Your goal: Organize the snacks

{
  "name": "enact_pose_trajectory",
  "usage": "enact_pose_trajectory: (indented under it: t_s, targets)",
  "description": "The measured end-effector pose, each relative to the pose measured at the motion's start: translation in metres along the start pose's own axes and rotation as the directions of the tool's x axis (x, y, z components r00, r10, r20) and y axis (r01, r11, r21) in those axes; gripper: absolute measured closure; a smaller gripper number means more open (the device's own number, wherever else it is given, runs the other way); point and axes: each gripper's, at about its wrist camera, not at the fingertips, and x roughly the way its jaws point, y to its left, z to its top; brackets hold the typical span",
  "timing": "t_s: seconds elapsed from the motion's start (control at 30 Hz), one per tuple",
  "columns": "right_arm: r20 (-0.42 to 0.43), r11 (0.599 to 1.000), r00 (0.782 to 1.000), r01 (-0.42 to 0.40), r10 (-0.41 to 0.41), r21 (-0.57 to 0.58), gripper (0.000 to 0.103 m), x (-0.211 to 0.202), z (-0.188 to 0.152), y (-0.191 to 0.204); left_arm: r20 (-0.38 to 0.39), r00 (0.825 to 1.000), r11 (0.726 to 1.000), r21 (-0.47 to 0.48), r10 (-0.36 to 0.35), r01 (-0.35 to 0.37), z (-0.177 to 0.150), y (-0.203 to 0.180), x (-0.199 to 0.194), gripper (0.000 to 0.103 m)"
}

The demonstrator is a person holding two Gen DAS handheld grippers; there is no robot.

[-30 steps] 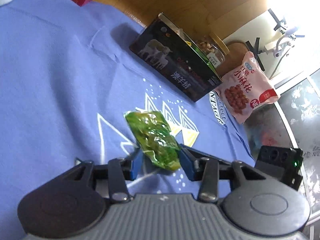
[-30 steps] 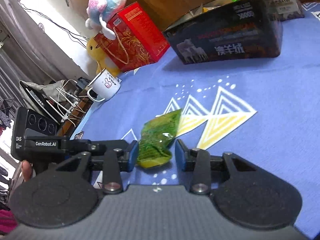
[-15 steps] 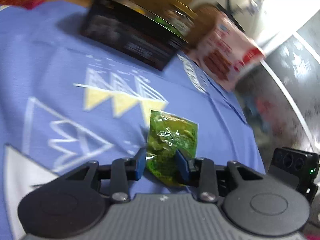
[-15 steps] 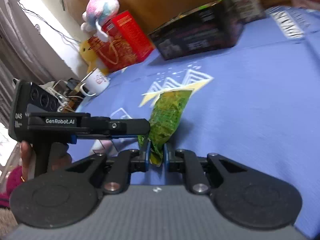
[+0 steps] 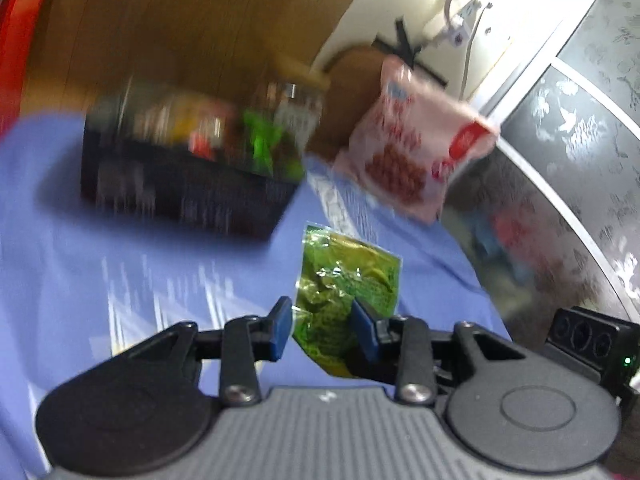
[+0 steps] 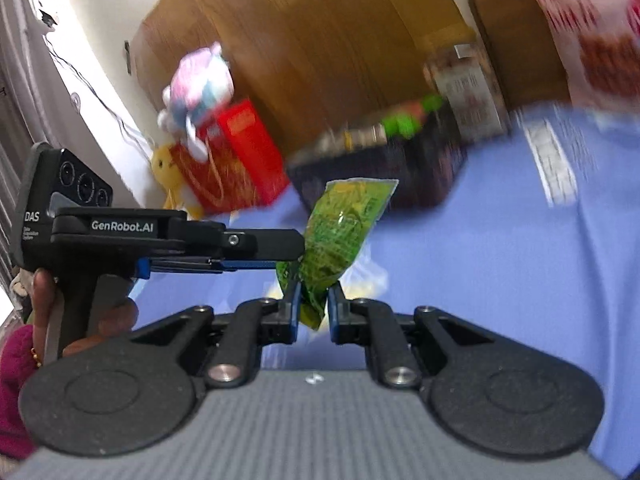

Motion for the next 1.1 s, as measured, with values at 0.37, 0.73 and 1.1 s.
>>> enact_pose_trajectory:
  t_s: [0.37, 0.73, 1.1]
  targets:
    - [0.087, 0.991, 0.995, 0.068, -0.058, -0.115, 0.086, 0.098, 0.094, -0.031, 0.102, 0.991, 0.996, -0.025, 0.089, -0.087, 0.111, 0.051, 0.056, 0.069]
    - [0.224, 0.980, 0.968, 0.146, -0.113, -0.133, 0.069, 0.099, 0.094, -0.044, 0.214, 0.967, 0.989, -0.078, 0.137, -0.123, 0.109, 0.089, 0.040, 0.062]
    - [0.143, 0.969, 0.969, 0.179, -0.204, 0.170, 0.057, 0.107, 0.100, -0.099, 0.081, 0.891, 0.890, -0.136, 0.447, -0.434, 0.112, 0.134, 0.068, 0.061]
